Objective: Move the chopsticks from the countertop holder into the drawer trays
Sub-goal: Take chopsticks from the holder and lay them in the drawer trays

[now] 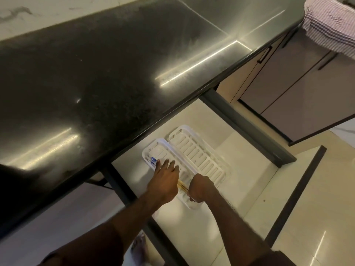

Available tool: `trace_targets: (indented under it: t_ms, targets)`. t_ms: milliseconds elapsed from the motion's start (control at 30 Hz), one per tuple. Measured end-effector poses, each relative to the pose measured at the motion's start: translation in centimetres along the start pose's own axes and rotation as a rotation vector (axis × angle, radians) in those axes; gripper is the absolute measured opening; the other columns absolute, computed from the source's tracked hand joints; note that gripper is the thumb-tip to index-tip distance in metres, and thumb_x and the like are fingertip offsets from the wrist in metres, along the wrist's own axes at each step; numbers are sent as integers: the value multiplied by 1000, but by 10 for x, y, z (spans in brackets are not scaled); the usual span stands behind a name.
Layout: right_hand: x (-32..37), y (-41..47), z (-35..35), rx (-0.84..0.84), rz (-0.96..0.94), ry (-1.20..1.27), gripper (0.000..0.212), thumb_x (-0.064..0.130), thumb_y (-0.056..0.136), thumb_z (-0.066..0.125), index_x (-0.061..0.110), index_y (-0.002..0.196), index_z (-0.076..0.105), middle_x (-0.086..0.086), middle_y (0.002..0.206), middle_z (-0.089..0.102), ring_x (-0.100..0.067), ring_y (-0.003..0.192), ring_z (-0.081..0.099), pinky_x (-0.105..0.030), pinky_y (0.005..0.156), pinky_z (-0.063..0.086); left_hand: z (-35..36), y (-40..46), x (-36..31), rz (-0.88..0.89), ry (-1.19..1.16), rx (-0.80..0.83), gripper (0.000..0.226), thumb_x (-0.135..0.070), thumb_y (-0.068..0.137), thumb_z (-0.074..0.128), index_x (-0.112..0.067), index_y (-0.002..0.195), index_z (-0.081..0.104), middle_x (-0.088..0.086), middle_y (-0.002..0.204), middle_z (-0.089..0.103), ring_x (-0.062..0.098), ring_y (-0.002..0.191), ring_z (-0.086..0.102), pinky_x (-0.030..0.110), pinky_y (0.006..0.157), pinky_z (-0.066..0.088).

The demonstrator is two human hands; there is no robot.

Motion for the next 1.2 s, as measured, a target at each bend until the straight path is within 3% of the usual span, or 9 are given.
trace_targets:
  t_ms: [100, 233, 600, 700, 833, 933, 1067, 1200]
  targets:
    - [2, 4, 5, -19, 11, -57, 21, 15, 81, 71, 8, 95, 58, -9, 106, 67, -27, 100, 64, -28, 72, 46, 15, 2, 0, 74, 161, 67, 51, -20, 94, 47, -9, 143, 39, 13, 154, 36, 31, 146, 22, 56, 117, -2]
    - [7, 7, 15, -74, -35, -161, 29, 22, 87, 65, 10, 113, 58, -8, 115, 65, -27, 108, 63, -34, 89, 49, 25, 6, 1, 118, 285, 156, 45, -24, 94, 49, -8, 135, 48, 14, 149, 43, 33, 141, 32, 59, 115, -3]
    - [7, -7, 15, -135, -40, -101, 37, 25, 93, 59, 13, 128, 56, -8, 126, 62, -26, 116, 59, -35, 98, 48, 13, 8, 4, 103, 167, 183, 26, -25, 97, 49, -10, 118, 56, 10, 122, 64, 28, 122, 54, 57, 118, 0]
    - [11, -20, -5, -193, -71, 7, 34, 22, 94, 57, 12, 126, 59, -8, 128, 61, -27, 117, 58, -33, 99, 46, -5, 4, 4, 97, -16, 118, 29, -30, 99, 44, -10, 115, 59, 8, 117, 66, 24, 116, 58, 48, 119, 8]
    - [24, -51, -44, -311, -116, 161, 28, 21, 92, 63, 13, 119, 65, -7, 120, 66, -25, 109, 62, -30, 94, 48, -45, -20, 13, 3, -544, -3, 37, -33, 99, 51, -10, 127, 61, 7, 125, 66, 23, 114, 62, 37, 107, 42]
    - [44, -85, -81, -407, -197, 241, 23, 19, 91, 65, 14, 114, 68, -7, 110, 71, -21, 100, 66, -26, 88, 50, -89, -47, 28, -79, -749, -168, 34, -29, 96, 57, -11, 124, 64, 7, 121, 69, 21, 109, 65, 35, 98, 50]
    - [93, -150, -135, -553, -394, 293, 21, 17, 91, 66, 13, 111, 71, -5, 107, 72, -18, 93, 66, -22, 80, 49, -163, -100, 47, -74, -1009, -433, 15, -25, 92, 63, -18, 102, 72, 2, 93, 75, 15, 84, 73, 29, 74, 59]
    - [153, -221, -171, -647, -625, 320, 17, 19, 90, 67, 14, 106, 72, -2, 103, 72, -14, 90, 65, -26, 82, 53, -226, -165, 79, -104, -1277, -684, 9, -21, 90, 67, -27, 91, 73, 1, 84, 76, 15, 82, 74, 30, 75, 60]
Point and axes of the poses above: each hand's wrist, its own y-axis towards the middle knuckle, its own z-axis out of the palm, x = y × z, the point moved 10 cm from there along y, towards the middle knuckle
